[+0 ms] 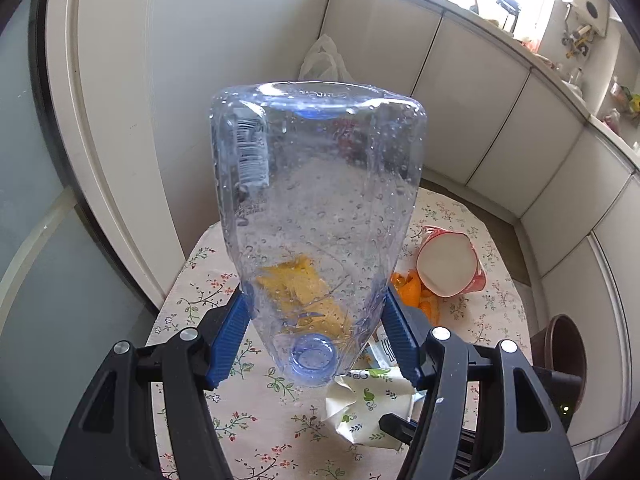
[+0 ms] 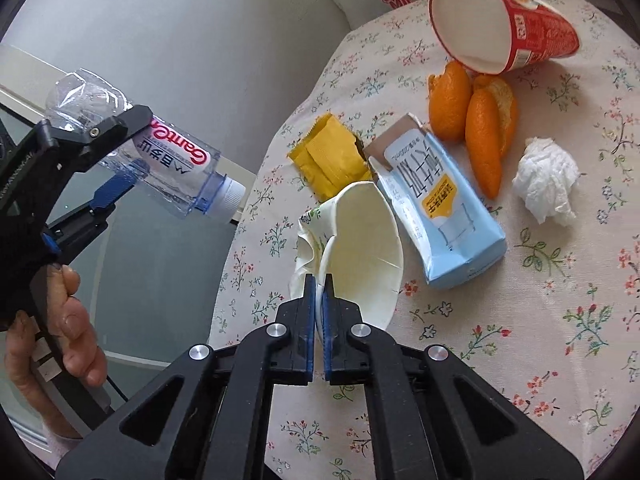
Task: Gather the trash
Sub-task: 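Carry the paper cup and bottle toward the bucket and release the cup, then open the left gripper over the brown bucket to drop the plastic bottle, then grasp the yellow wrapper with the left gripper while the right grasps the blue milk carton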
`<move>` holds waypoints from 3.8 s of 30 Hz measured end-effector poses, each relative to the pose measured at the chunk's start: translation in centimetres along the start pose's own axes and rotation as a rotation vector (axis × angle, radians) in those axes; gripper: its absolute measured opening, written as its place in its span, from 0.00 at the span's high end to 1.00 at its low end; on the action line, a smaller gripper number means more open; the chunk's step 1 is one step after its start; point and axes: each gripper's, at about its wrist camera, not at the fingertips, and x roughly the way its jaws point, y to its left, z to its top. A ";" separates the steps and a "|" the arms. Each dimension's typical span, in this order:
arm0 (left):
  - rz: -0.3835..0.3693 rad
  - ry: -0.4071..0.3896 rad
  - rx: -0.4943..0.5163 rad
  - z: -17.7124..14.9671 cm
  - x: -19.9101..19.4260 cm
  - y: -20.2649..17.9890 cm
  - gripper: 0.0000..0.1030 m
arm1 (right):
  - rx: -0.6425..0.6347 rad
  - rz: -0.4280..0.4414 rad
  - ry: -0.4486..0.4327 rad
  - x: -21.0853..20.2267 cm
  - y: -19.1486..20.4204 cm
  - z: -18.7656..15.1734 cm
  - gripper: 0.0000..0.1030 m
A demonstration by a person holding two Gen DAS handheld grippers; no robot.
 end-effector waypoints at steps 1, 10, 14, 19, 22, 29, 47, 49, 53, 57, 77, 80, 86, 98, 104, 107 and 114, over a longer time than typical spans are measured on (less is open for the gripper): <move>-0.004 -0.003 0.002 0.0 -0.1 -0.2 0.39 | -0.005 -0.009 -0.024 -1.0 0.1 0.1 0.98; -0.062 -0.016 0.026 -0.5 -0.6 -3.1 0.39 | 0.003 -0.253 -0.398 -15.4 -3.1 1.1 0.98; -0.097 -0.011 0.040 -1.1 -0.5 -4.9 0.39 | 0.053 -0.468 -0.584 -22.6 -6.2 0.5 0.98; -0.138 -0.001 0.068 -2.2 -0.3 -7.6 0.39 | 0.142 -0.764 -0.694 -28.7 -10.9 -0.8 0.98; -0.160 0.004 0.084 -2.7 -0.2 -9.2 0.39 | 0.189 -0.904 -0.680 -30.4 -13.3 -1.4 0.96; -0.268 0.025 0.097 -4.0 0.3 -13.5 0.39 | 0.222 -1.131 -0.732 -33.8 -14.1 -3.9 0.23; -0.588 0.095 0.299 -7.5 -0.6 -37.6 0.39 | 0.491 -1.119 -0.904 -42.8 -18.1 -9.3 0.07; -0.606 0.114 0.309 -7.9 -0.2 -39.4 0.39 | 0.530 -1.099 -0.922 -43.5 -18.8 -9.8 0.07; -0.648 0.197 0.329 -8.8 1.5 -42.4 0.38 | 0.579 -1.080 -0.949 -44.5 -19.5 -10.5 0.07; -0.655 0.277 0.326 -9.9 2.8 -43.3 0.37 | 0.594 -1.047 -0.945 -44.4 -19.8 -10.5 0.07; -0.267 0.124 0.298 -5.3 2.4 -26.0 0.26 | 0.268 -1.027 -0.676 -33.9 -14.5 -4.8 0.07; -0.162 0.125 0.227 -3.5 3.9 -20.5 0.26 | 0.182 -1.025 -0.612 -31.0 -13.0 -3.8 0.07; 0.056 0.185 -0.056 -0.9 9.1 -8.4 0.26 | 0.019 -1.042 -0.498 -25.5 -10.6 -2.1 0.07; 0.186 0.302 -0.326 -1.7 17.5 3.3 0.26 | -0.172 -1.043 -0.357 -17.0 -7.5 -0.6 0.07; 0.188 0.302 -0.277 -1.9 18.7 2.2 0.26 | -0.203 -1.029 -0.320 -14.7 -6.6 -0.4 0.07; 0.176 0.315 -0.180 -2.1 19.0 0.7 0.37 | -0.213 -1.016 -0.310 -14.1 -6.1 -0.4 0.07; 0.129 0.330 -0.059 -2.2 17.5 -0.1 0.78 | -0.216 -0.931 -0.297 -12.7 -4.9 -0.3 0.07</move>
